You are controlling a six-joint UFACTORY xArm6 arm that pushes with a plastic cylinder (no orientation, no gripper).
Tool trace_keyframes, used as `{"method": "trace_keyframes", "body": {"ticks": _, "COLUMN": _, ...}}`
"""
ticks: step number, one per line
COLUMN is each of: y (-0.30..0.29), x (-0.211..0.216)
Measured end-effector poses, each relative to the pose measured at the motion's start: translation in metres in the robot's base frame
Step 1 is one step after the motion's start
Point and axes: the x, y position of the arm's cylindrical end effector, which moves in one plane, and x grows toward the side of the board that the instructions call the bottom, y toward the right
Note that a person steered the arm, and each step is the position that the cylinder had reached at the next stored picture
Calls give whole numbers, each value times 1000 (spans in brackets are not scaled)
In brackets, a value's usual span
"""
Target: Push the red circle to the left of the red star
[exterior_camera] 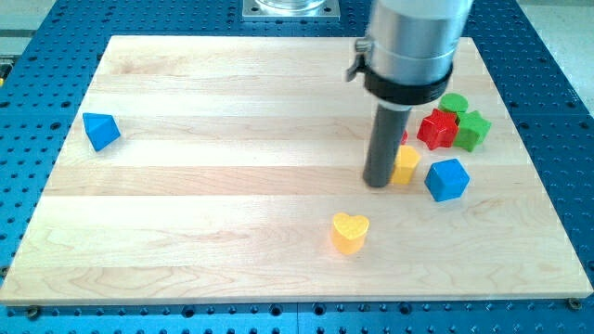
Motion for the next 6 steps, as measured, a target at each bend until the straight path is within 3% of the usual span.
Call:
{"method": "trace_keyframes", "body": {"ticks": 1, "y": 36, "x": -1}}
{"method": "trace_keyframes", "body": {"ticks": 3, "y": -35, "x": -19}}
{"method": "trace_keyframes", "body": {"ticks": 4, "y": -11, "x": -36}}
{"method": "trace_keyframes", "body": {"ticks": 5, "y": 21, "x": -36}}
{"method": "trace_keyframes", "body": {"ticks": 6, "y": -27, "x": -2}}
